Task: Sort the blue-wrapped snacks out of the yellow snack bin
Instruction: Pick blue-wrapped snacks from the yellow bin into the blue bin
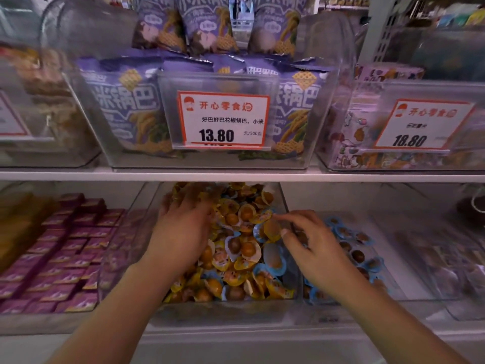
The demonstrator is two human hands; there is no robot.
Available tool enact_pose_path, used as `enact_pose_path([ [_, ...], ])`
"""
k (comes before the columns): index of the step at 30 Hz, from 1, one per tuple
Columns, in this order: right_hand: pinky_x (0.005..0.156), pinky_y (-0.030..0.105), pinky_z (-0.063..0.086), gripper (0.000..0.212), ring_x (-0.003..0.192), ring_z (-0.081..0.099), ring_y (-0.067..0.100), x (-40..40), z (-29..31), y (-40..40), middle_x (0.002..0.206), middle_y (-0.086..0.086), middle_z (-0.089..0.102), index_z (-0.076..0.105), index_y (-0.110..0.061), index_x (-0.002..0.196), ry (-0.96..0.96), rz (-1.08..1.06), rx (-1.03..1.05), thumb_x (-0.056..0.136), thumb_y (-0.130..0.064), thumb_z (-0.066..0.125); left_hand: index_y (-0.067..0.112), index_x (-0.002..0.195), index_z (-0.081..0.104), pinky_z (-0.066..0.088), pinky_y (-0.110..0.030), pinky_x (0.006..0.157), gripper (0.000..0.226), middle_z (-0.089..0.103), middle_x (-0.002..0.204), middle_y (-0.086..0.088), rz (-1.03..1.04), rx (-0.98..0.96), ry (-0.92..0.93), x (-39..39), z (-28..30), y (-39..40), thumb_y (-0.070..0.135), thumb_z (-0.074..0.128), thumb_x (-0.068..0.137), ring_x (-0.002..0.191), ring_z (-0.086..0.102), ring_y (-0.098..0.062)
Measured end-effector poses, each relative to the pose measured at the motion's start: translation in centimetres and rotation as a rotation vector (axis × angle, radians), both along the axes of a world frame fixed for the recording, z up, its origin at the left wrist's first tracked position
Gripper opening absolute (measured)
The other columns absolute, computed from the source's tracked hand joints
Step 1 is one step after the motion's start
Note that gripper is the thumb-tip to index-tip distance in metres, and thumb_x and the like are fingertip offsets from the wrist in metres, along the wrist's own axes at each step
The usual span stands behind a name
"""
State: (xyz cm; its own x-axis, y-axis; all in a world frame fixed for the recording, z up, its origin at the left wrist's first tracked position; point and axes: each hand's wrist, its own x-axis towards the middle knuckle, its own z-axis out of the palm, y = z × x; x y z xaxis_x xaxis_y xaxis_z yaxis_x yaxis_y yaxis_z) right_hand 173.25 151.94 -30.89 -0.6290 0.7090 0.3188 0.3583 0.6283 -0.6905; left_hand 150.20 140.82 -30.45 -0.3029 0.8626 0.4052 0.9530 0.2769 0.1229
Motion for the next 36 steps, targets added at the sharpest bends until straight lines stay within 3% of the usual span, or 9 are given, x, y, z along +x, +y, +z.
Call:
enact_pose_path([
  [4,0.110,0.039,0.041,0.029,0.135,0.041,0.023,0.4,0.7,-0.1,0.136,0.002,0.047,0.070,-0.023,0.119,-0.151,0.015,0.319,0.094,-0.030,0.058,0.027,0.116,0.072,0.044,-0.051,0.102,0.038,0.068,0.120,0.003,-0.260,-0.095,0.085,1.7,0.2,-0.5,0.024,0.055,0.081,0.114,0.063,-0.026],
  [8,0.122,0.056,0.007,0.058,0.151,-0.004,0.028,0.5,1.8,-0.4,0.157,-0.001,0.027,0.071,-0.030,0.116,-0.520,0.116,0.546,0.082,-0.058,0.034,0.031,0.130,0.061,0.040,-0.046,0.104,0.055,0.061,0.126,0.005,-0.239,-0.246,0.089,3.2,-0.6,-0.4,0.056,0.039,0.085,0.113,0.059,-0.022],
  [11,0.119,0.059,-0.009,0.066,0.149,-0.018,0.029,0.2,1.7,-1.1,0.162,-0.002,0.013,0.063,-0.026,0.132,-0.729,0.091,0.594,0.084,-0.066,0.042,0.037,0.137,0.051,0.037,-0.046,0.107,0.060,0.054,0.130,0.007,-0.218,-0.281,0.102,2.7,-0.7,-0.1,0.060,0.041,0.082,0.120,0.054,-0.020],
  [13,0.117,0.062,-0.011,0.074,0.148,-0.016,0.033,-0.2,1.6,-1.6,0.162,0.000,0.014,0.056,-0.023,0.139,-0.774,0.058,0.621,0.081,-0.069,0.055,0.037,0.138,0.049,0.037,-0.045,0.108,0.062,0.054,0.129,0.005,-0.188,-0.291,0.104,2.6,-0.8,-0.1,0.061,0.045,0.081,0.121,0.055,-0.021],
  [17,0.116,0.063,-0.010,0.061,0.147,-0.012,0.032,-0.9,1.8,-1.9,0.160,0.000,0.018,0.068,-0.023,0.124,-0.767,0.066,0.581,0.079,-0.064,0.065,0.035,0.135,0.048,0.039,-0.041,0.102,0.063,0.057,0.124,0.004,-0.090,-0.271,0.095,2.8,-0.8,0.1,0.063,0.057,0.079,0.113,0.059,-0.023],
  [22,0.120,0.055,0.007,0.041,0.147,0.004,0.020,-0.1,1.5,-1.3,0.154,-0.013,0.027,0.068,-0.037,0.110,-0.496,0.155,0.281,0.076,-0.057,0.073,0.034,0.119,0.059,0.037,-0.041,0.096,0.042,0.062,0.117,0.010,-0.093,-0.196,-0.023,2.4,-0.5,-0.1,0.052,0.061,0.081,0.108,0.061,-0.022],
  [27,0.118,0.056,0.019,0.018,0.145,0.018,0.024,-0.2,0.9,-1.2,0.139,-0.006,0.052,0.068,-0.025,0.102,-0.283,0.077,0.380,0.086,-0.033,0.070,0.039,0.135,0.051,0.036,-0.044,0.101,0.058,0.051,0.136,0.011,-0.123,-0.277,0.036,2.5,-0.8,-0.5,0.064,0.038,0.084,0.125,0.046,-0.022],
  [32,0.111,0.054,0.033,0.017,0.138,0.037,0.030,-0.5,1.2,-0.3,0.123,-0.003,0.064,0.074,-0.020,0.102,-0.208,-0.003,0.424,0.087,-0.026,0.074,0.038,0.131,0.054,0.031,-0.042,0.106,0.045,0.054,0.129,0.010,-0.150,-0.226,0.050,2.6,-1.1,-0.2,0.052,0.050,0.089,0.122,0.049,-0.021],
  [36,0.108,0.054,0.037,0.017,0.133,0.042,0.030,-0.8,0.8,-0.3,0.118,-0.002,0.067,0.076,-0.015,0.099,-0.191,-0.037,0.410,0.086,-0.024,0.075,0.031,0.119,0.064,0.035,-0.042,0.105,0.030,0.064,0.114,0.011,-0.169,-0.013,-0.155,2.1,-1.0,-0.3,0.038,0.061,0.090,0.111,0.058,-0.018],
])
